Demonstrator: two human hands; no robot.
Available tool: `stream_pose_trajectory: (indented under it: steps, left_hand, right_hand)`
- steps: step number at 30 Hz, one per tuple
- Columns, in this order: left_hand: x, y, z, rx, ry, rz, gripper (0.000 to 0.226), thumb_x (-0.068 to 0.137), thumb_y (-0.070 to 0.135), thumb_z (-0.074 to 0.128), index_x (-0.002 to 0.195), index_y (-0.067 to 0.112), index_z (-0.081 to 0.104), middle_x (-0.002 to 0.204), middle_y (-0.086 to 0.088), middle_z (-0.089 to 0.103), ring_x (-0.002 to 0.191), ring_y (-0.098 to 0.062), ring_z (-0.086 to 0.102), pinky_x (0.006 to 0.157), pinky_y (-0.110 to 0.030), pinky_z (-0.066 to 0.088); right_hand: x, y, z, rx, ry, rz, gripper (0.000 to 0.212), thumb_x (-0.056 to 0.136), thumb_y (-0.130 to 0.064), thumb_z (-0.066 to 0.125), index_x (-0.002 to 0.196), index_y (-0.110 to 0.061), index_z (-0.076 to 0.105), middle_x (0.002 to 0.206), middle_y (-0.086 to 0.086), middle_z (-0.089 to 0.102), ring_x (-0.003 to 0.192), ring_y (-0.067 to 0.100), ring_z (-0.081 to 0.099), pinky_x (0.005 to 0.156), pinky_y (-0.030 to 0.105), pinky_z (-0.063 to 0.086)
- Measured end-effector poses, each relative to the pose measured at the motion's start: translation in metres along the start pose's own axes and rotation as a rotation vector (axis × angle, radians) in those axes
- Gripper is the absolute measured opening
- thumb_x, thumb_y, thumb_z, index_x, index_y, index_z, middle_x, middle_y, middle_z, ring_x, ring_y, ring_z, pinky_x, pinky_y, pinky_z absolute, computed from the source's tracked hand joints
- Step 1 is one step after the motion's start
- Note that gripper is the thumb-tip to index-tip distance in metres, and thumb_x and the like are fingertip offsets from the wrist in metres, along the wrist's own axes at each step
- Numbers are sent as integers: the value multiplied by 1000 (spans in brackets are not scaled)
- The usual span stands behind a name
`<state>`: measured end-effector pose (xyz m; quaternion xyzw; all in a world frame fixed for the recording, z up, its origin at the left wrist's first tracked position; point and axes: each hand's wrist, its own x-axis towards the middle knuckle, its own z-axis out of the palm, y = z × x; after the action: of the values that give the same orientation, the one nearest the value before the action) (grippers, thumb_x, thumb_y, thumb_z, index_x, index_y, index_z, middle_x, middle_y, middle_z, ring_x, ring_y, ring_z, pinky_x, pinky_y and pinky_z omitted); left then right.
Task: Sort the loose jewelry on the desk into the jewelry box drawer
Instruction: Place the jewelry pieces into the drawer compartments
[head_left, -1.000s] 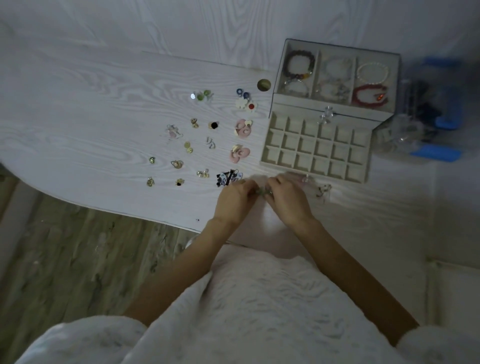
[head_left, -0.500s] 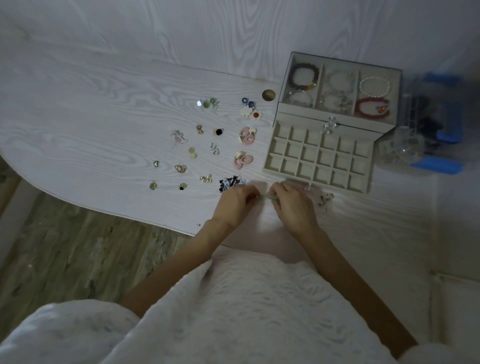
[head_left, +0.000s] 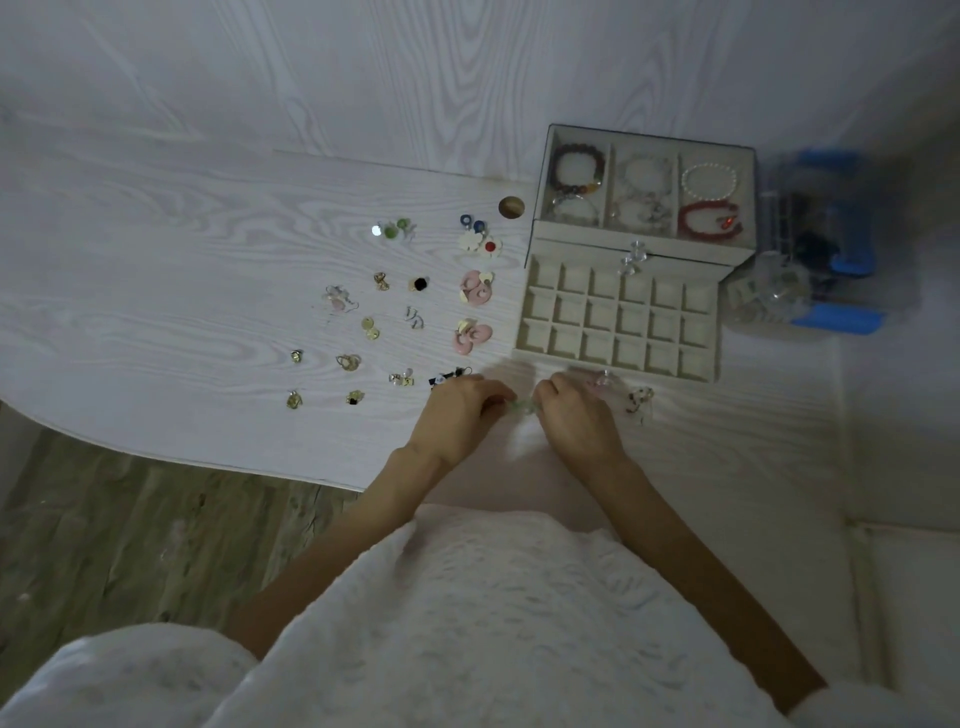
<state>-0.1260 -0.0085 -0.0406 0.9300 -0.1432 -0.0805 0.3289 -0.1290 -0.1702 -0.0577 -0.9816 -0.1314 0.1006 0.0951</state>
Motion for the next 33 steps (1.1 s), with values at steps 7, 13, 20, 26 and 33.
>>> stream_pose_trajectory:
  steps: [7, 13, 20, 26, 33]
  left_hand:
    - [13, 2, -19, -190, 69, -58, 12, 86, 10, 63, 96, 9, 69, 89, -5, 70, 74, -13, 64, 68, -12, 48]
    - [45, 19, -26, -636, 90, -307, 14, 82, 7, 64, 93, 14, 67, 80, 6, 66, 79, -11, 68, 76, -15, 51]
    - [46, 5, -27, -627, 144, -409, 18, 75, 7, 72, 87, 19, 69, 76, 8, 62, 73, -9, 63, 73, -12, 49]
    - [60, 13, -18, -503, 187, -333, 15, 77, 4, 66, 90, 13, 69, 76, 6, 63, 65, 3, 61, 71, -8, 49]
    - [69, 14, -8, -189, 190, -187, 11, 78, 13, 69, 89, 10, 71, 79, -1, 70, 69, -8, 62, 67, -14, 50]
  right_hand:
    - [1, 3, -25, 424, 163, 118, 15, 89, -12, 58, 101, -5, 63, 96, 9, 63, 84, 24, 59, 69, 29, 43]
    - [26, 12, -48, 524, 317, 261, 11, 87, -16, 60, 96, -9, 63, 92, 6, 65, 73, 19, 58, 66, 32, 48]
    - [31, 33, -59, 436, 348, 244, 6, 87, -13, 60, 90, -10, 64, 88, 5, 66, 73, 18, 59, 62, 24, 41]
    - [39, 27, -56, 498, 320, 267, 8, 86, -13, 62, 92, -11, 66, 88, 4, 68, 73, 18, 61, 66, 32, 52]
    - [39, 26, -49, 492, 286, 257, 9, 86, -16, 60, 92, -14, 66, 90, 4, 69, 78, 19, 63, 67, 36, 53]
